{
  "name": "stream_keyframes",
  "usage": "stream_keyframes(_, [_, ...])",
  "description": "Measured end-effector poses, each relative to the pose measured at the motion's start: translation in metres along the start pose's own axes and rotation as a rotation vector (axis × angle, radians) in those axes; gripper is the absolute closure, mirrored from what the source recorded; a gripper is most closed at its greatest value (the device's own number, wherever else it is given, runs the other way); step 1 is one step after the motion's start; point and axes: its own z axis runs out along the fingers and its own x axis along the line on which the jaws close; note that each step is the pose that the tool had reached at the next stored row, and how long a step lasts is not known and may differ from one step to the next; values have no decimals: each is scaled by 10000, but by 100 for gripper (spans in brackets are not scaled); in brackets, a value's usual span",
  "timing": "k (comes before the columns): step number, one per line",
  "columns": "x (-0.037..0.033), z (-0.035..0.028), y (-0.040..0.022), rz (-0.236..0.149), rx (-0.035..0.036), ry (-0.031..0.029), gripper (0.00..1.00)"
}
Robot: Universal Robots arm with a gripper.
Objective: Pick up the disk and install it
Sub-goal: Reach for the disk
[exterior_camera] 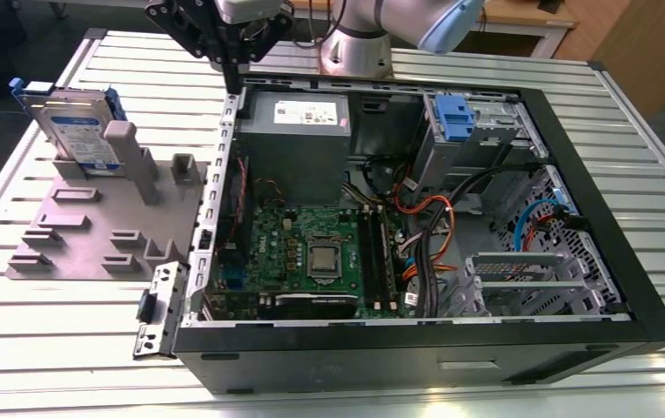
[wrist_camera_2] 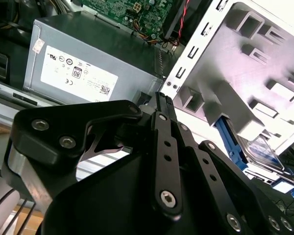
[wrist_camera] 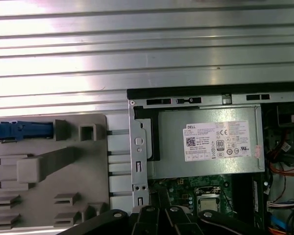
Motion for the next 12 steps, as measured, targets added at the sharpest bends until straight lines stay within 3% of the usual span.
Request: stream_keyframes(12, [34, 8, 66, 0, 0, 0, 89])
